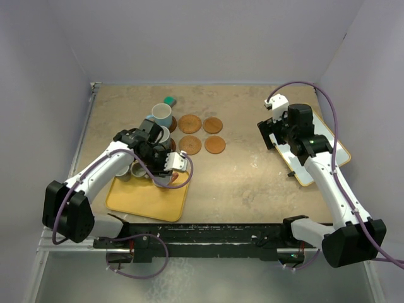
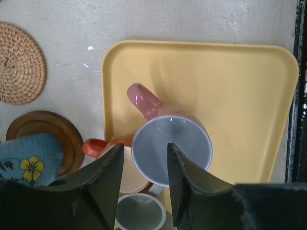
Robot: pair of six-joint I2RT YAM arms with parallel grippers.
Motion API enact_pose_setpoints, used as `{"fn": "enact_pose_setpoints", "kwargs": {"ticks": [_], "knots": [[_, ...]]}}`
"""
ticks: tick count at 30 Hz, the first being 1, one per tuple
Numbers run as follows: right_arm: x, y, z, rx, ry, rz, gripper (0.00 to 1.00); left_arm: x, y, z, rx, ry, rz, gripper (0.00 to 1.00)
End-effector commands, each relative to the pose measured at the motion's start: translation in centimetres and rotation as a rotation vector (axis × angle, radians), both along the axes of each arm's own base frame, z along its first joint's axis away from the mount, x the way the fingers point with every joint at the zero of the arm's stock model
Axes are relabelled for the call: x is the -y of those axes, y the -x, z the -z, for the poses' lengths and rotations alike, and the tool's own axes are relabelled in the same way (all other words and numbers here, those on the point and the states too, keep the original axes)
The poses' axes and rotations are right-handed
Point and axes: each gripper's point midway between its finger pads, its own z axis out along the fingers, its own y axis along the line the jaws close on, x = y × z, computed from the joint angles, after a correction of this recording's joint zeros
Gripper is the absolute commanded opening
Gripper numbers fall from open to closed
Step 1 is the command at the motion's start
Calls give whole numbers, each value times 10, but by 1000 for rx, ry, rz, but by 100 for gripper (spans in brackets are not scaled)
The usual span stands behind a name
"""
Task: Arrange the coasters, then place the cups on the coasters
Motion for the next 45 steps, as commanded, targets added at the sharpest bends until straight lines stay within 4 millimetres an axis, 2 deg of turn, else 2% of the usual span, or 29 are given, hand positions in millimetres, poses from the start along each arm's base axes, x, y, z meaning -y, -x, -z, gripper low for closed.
{"fn": "enact_pose_setpoints", "kwargs": {"ticks": [1, 11, 14, 21, 27, 36, 45], "knots": [[1, -5, -8, 32, 6, 2, 100, 11, -10, -3, 57, -16, 67, 38], [1, -6, -7, 30, 10, -1, 100, 18, -9, 15, 48, -63, 94, 36], [1, -6, -7, 28, 8, 0, 100, 18, -6, 19, 34, -64, 91, 32], [1, -6, -6, 24, 10, -3, 100, 20, 3, 25, -25, -50, 32, 14], [0, -6, -5, 22, 8, -6, 100, 16, 11, 30, -72, -47, -86, 9], [-1, -6, -5, 20, 3, -10, 100, 3, 16, 28, -120, -77, -312, 10], [-1, -5, -6, 21, 3, -9, 100, -14, 29, 34, -167, -167, -371, 23]]}}
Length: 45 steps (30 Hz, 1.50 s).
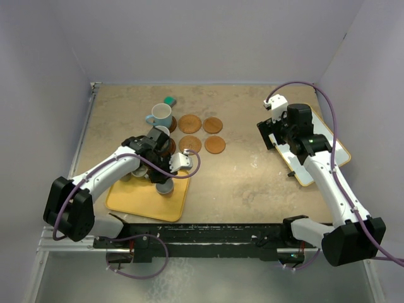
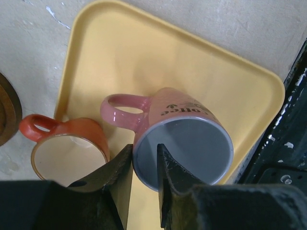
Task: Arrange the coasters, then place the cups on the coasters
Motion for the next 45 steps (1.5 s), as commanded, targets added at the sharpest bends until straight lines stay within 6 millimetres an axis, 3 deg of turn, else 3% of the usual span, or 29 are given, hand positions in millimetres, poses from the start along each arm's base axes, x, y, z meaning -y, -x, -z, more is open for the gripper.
{"fn": "enact_pose_setpoints", "kwargs": {"ticks": [1, 8, 13, 18, 27, 38, 45], "knots": [[-1, -4, -9, 31, -5, -6, 100, -11, 11, -4, -22, -45, -45, 25], [-1, -5, -7, 25, -3, -6, 100, -17, 24, -10, -63, -62, -21, 33], [-1, -5, -6, 23, -2, -5, 100, -19, 17, -21, -21, -72, 16, 39], [-1, -5, -6, 23, 0, -6, 100, -6, 6, -38, 77, 3, 126, 51], [0, -5, -5, 20, 2, -5, 100, 24, 3, -52, 199, 155, 428, 56], [1, -6, -1, 10, 11, -4, 100, 29, 21, -29, 121, 100, 688, 56], [1, -6, 0, 6, 14, -4, 100, 36, 28, -14, 78, 63, 766, 52]]}}
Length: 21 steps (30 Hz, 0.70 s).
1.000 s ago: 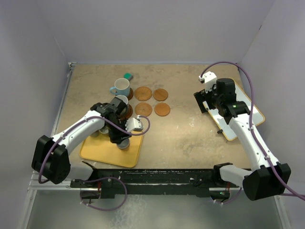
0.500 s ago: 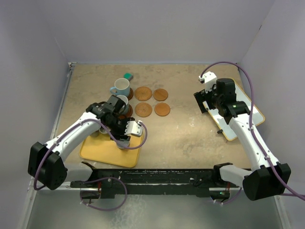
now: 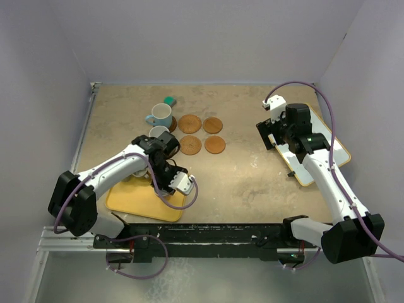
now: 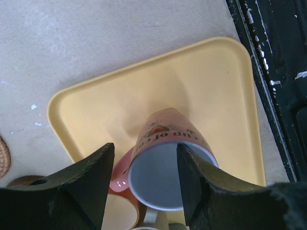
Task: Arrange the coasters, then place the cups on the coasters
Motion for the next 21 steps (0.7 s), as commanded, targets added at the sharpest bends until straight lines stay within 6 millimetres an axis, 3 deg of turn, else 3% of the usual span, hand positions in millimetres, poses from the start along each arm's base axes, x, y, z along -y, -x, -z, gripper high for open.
{"fn": "enact_pose_setpoints", "kwargs": {"ticks": [1, 6, 14, 21], "knots": [[1, -5, -8, 30, 7, 0, 100, 11, 3, -2, 6, 3, 93, 50], [1, -5, -7, 29, 8, -2, 100, 4, 7, 5, -15, -64, 109, 39], [1, -5, -6, 23, 9, -2, 100, 1, 9, 2, -37, -90, 66, 12], [1, -6, -5, 21, 9, -2, 100, 8, 7, -11, -25, -42, -32, 3]]}}
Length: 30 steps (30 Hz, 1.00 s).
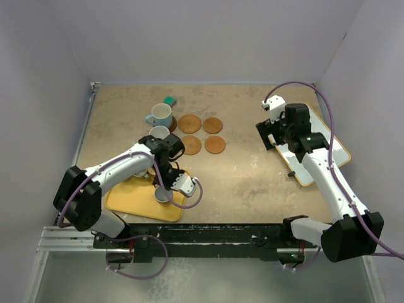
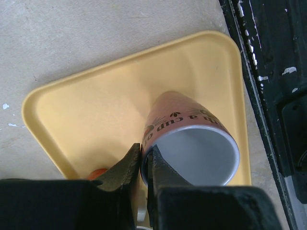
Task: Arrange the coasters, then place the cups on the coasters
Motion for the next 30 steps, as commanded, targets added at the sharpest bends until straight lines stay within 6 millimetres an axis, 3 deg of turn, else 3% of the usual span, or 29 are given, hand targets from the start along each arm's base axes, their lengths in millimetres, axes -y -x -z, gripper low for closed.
{"fn": "enact_pose_setpoints", "kwargs": {"ticks": [1, 6, 20, 25, 30], "knots": [[1, -5, -8, 31, 6, -3, 100, 14, -2, -26, 26, 81, -71, 3], [1, -5, -8, 29, 7, -3, 100, 23, -5, -37, 20, 119, -155, 3], [1, -5, -7, 27, 9, -2, 100, 56, -38, -82, 55, 229, -373, 3], [1, -5, -8, 30, 9, -3, 100, 67, -55, -98, 73, 252, -445, 3], [1, -4, -9, 34, 7, -4, 100, 74, -86, -114, 133, 270, -562, 3]]}}
